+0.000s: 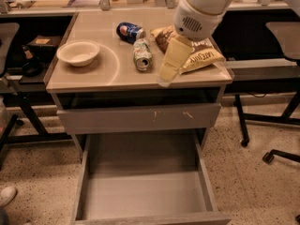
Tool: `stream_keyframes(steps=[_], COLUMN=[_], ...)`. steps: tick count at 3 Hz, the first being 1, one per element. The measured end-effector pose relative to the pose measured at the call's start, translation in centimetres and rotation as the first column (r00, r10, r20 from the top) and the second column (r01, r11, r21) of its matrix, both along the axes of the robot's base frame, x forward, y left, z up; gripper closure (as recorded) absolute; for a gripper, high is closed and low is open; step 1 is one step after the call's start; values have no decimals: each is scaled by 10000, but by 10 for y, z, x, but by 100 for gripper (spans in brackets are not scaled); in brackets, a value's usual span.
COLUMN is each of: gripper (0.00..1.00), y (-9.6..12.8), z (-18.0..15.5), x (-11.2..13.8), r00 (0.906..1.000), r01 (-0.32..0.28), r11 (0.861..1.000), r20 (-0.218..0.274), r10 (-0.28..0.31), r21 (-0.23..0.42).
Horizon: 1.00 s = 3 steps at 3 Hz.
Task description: Place 7up can into middle drawer
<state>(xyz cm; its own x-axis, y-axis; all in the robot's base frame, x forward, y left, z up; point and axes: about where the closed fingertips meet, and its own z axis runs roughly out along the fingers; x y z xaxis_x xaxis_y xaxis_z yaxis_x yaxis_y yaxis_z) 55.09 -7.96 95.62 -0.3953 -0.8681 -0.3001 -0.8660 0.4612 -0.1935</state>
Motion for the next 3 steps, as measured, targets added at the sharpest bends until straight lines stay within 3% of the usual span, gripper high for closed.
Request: stream_keyframes(steps=[1,2,3], gripper=[0,0,0], y=[23,44,46], z=[-4,-12,-12], x=[18,26,26], r00=[9998,9994,9994], r01=[155,-278,-312], r11=[9998,9988,9986], r20=[-123,-198,-187], r10=[-154,270,304], r21=[79,-400,-421])
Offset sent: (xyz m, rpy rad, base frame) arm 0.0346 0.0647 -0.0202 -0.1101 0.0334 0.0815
